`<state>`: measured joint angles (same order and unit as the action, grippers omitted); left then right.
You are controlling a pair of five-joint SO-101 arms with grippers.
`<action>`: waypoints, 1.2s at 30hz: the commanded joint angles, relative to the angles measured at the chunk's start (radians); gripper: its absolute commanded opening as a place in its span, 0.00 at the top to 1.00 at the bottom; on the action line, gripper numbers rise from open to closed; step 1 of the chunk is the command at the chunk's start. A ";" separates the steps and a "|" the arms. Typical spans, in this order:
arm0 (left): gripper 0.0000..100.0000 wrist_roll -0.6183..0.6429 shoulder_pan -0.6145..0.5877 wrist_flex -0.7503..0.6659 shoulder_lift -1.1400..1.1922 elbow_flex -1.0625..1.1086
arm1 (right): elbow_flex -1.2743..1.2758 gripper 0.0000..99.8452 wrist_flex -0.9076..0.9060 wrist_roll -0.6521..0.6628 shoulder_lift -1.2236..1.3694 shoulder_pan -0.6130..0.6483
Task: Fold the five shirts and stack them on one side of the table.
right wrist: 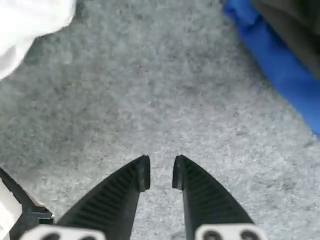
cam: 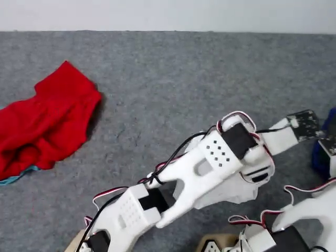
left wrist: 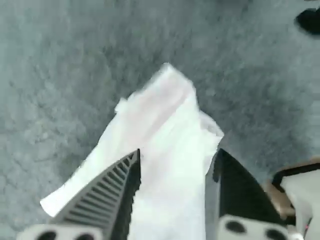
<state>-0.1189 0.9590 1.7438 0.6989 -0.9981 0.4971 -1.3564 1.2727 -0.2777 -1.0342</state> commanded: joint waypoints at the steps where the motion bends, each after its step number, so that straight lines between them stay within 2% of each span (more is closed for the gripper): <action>1: 0.76 0.017 -0.040 0.012 -0.106 0.033 | -0.006 0.91 0.002 0.011 -0.041 0.033; 3: 0.76 0.018 -0.075 0.012 -0.143 0.045 | -0.018 0.91 -0.019 -0.029 -0.042 0.067; 6: 0.76 0.018 -0.172 0.012 -0.180 0.050 | -0.072 0.91 -0.151 -0.104 -0.042 0.179; 8: 0.76 0.018 -0.250 0.012 -0.195 0.088 | -0.107 0.91 -0.231 -0.160 -0.042 0.309; 12: 0.76 0.018 -0.385 0.012 -0.218 0.248 | -0.166 0.90 -0.252 -0.359 -0.042 0.602; 14: 0.76 0.018 -0.417 0.012 -0.233 0.338 | -0.186 0.90 -0.257 -0.420 -0.041 0.740; 17: 0.76 0.014 -0.404 0.008 -0.239 0.400 | -0.198 0.90 -0.286 -0.466 -0.042 0.863; 22: 0.76 0.012 -0.374 -0.091 -0.173 0.397 | -0.173 0.79 -0.331 -0.471 -0.038 0.906; 25: 0.76 0.012 -0.388 -0.155 -0.129 0.395 | -0.173 0.73 -0.329 -0.431 -0.035 0.908; 36: 0.76 0.011 -0.379 -0.265 0.041 0.395 | -0.120 0.80 -0.275 -0.416 -0.038 0.906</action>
<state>-0.1051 0.5754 1.5136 0.7373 -0.5976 0.3805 -1.6387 0.8447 -0.2869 -0.1350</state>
